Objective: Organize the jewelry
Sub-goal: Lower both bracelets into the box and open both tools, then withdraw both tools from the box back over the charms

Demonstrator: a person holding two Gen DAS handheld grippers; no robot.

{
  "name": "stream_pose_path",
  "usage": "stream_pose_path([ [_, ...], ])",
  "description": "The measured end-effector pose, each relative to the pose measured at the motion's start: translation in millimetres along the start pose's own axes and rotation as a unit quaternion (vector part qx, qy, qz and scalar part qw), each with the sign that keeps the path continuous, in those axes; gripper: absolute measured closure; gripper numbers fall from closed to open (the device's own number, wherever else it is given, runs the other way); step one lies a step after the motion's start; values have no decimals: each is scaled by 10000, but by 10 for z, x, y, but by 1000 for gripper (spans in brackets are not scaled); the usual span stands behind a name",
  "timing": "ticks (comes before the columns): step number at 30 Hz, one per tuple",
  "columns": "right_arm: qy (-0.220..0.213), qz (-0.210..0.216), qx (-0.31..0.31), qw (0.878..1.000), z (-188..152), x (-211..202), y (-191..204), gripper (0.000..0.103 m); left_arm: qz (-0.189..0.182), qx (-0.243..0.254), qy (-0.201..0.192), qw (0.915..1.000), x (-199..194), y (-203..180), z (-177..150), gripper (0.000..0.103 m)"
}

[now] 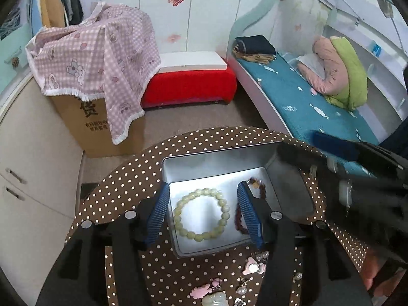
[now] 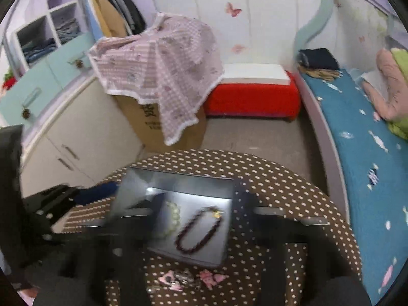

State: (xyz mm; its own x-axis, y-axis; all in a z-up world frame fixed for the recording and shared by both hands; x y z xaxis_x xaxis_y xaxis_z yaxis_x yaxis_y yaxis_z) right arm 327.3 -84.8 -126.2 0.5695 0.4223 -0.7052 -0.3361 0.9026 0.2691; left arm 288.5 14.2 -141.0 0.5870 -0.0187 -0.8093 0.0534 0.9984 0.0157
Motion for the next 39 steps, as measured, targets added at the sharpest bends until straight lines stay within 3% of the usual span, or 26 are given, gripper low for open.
stream_pose_path([
  [17, -440, -244, -20, 9987, -45, -511, -34, 22, 216, -156, -39, 9996, -240, 176, -79, 50],
  [30, -629, -389, 212, 9970, -469, -1085, -53, 22, 238, -165, -183, 9994, -747, 201, -426, 50],
  [39, -509, -308, 390, 9975, -837, -1298, -34, 22, 285, -204, -123, 9993, -920, 240, -780, 50],
])
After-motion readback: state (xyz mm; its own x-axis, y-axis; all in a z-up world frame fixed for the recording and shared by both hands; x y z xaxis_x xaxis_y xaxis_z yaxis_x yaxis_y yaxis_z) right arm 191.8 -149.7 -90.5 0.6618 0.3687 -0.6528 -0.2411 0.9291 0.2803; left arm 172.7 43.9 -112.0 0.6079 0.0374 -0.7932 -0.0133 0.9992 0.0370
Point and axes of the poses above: each gripper's, at about its wrist camera, not at the fingertips, and x roughly the way its jaws point, y to its left, z to its top, the point moved 10 cm from there along x, roughly the way its jaws point, and after that the axes turned 7 degrees about z, right-handed, at the moved point
